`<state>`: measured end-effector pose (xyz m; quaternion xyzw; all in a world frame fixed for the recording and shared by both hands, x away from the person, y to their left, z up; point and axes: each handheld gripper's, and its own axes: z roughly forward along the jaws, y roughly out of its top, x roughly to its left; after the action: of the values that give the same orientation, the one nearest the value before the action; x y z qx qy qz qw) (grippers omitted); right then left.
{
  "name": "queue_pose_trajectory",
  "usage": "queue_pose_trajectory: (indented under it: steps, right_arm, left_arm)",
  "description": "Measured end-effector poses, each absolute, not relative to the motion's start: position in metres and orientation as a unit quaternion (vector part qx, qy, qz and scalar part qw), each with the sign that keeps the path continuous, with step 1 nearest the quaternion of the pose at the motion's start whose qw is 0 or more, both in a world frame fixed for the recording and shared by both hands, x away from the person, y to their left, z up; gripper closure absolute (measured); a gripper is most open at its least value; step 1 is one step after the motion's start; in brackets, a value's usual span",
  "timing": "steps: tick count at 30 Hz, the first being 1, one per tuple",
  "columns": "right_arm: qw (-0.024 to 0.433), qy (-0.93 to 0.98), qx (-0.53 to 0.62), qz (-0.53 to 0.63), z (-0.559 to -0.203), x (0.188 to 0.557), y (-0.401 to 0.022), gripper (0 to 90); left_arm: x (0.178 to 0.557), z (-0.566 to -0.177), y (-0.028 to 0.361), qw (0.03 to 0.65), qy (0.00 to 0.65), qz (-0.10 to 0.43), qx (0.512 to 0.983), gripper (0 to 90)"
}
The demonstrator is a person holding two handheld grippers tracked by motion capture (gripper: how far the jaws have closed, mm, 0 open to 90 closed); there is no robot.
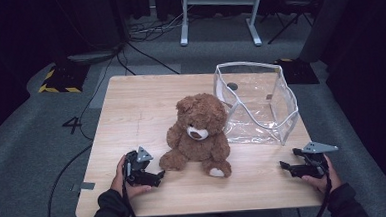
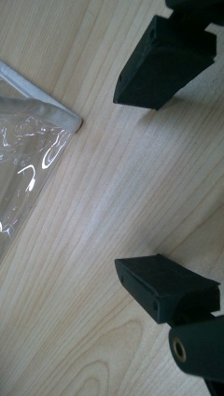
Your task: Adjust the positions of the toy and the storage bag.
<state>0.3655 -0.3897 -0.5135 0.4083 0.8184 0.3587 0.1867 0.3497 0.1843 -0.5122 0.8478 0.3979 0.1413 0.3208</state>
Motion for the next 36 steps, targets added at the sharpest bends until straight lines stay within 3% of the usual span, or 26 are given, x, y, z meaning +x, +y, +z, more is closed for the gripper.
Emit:
queue_pose_trajectory:
  steps: [2,4,6,18,36]
  right_arm:
    - [0.187,0.818,0.408,0.359,-0.514,0.365,-0.39,17.3]
    - [0.187,0.818,0.408,0.359,-0.514,0.365,-0.39,17.3]
    - [0.187,0.818,0.408,0.359,-0.514,0.365,-0.39,17.3]
    - [0.186,0.819,0.407,0.359,-0.514,0.366,-0.39,17.3]
    - [0.186,0.819,0.407,0.359,-0.514,0.366,-0.39,17.3]
  left_arm:
    - [0.348,-0.511,0.185,0.327,0.396,0.139,0.847,19.4]
    - [0.347,-0.509,0.186,0.329,0.393,0.139,0.847,15.1]
    - [0.346,-0.506,0.187,0.334,0.385,0.142,0.849,18.6]
    - [0.346,-0.476,0.188,0.389,0.369,0.165,0.828,16.3]
    - [0.382,-0.441,0.166,0.429,0.324,0.175,0.825,15.8]
